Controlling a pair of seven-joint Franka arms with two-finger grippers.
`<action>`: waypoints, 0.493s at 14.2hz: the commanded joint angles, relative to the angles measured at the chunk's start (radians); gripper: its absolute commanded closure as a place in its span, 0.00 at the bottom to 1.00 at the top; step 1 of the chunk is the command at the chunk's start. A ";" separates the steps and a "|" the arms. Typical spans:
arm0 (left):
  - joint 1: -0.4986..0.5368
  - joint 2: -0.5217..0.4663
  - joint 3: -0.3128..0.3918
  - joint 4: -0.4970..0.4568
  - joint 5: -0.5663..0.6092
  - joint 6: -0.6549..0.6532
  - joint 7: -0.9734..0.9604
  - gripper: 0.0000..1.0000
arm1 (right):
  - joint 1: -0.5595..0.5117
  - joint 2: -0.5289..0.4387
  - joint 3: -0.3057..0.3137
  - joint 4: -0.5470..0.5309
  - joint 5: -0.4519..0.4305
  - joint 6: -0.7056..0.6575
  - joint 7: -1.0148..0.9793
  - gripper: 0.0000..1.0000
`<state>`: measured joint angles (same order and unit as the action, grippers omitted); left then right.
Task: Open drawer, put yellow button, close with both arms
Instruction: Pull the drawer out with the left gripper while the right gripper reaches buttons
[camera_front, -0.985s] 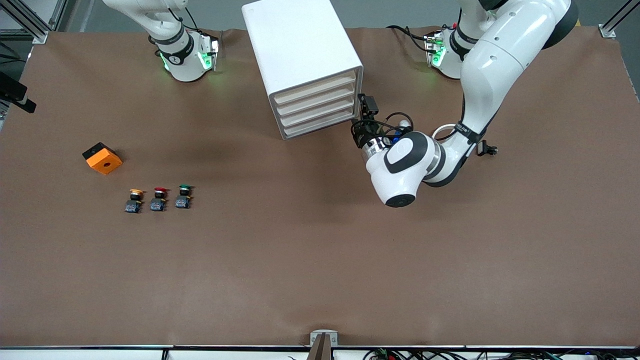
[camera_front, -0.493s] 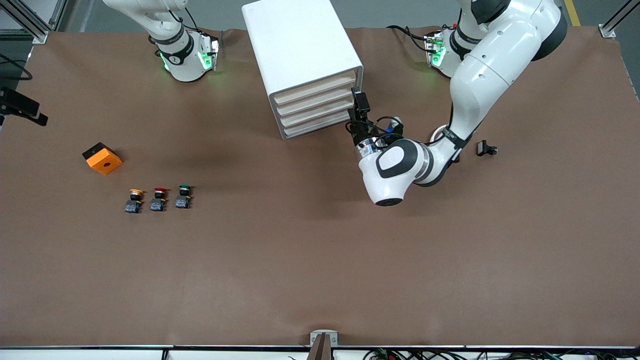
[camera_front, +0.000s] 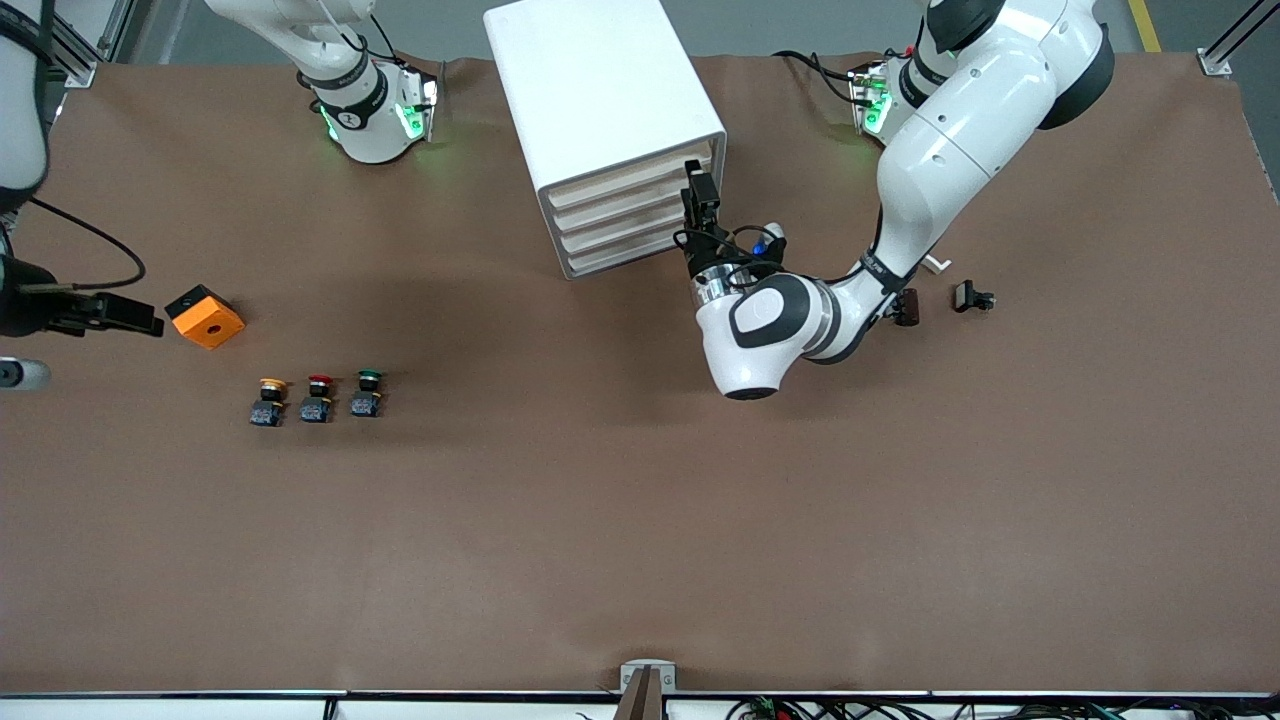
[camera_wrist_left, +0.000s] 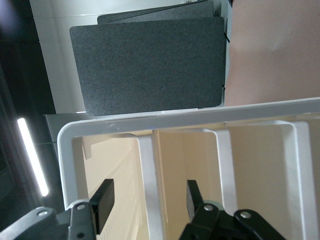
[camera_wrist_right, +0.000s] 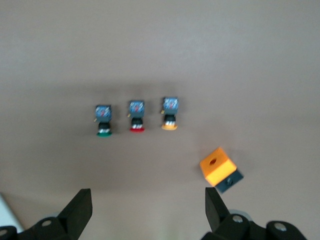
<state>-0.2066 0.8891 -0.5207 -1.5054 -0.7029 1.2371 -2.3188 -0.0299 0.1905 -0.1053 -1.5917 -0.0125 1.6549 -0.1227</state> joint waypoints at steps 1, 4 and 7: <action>-0.014 0.001 -0.002 0.013 -0.018 -0.016 -0.024 0.47 | -0.014 -0.016 -0.001 -0.160 -0.027 0.171 0.005 0.00; -0.033 0.002 -0.001 0.011 -0.017 -0.016 -0.024 0.50 | -0.039 -0.016 -0.001 -0.302 -0.024 0.334 0.014 0.00; -0.057 0.002 0.010 0.014 -0.038 -0.011 -0.022 0.68 | -0.050 -0.013 -0.001 -0.442 -0.015 0.543 0.018 0.00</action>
<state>-0.2424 0.8894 -0.5202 -1.5047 -0.7063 1.2359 -2.3202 -0.0662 0.2028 -0.1161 -1.9410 -0.0225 2.0961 -0.1216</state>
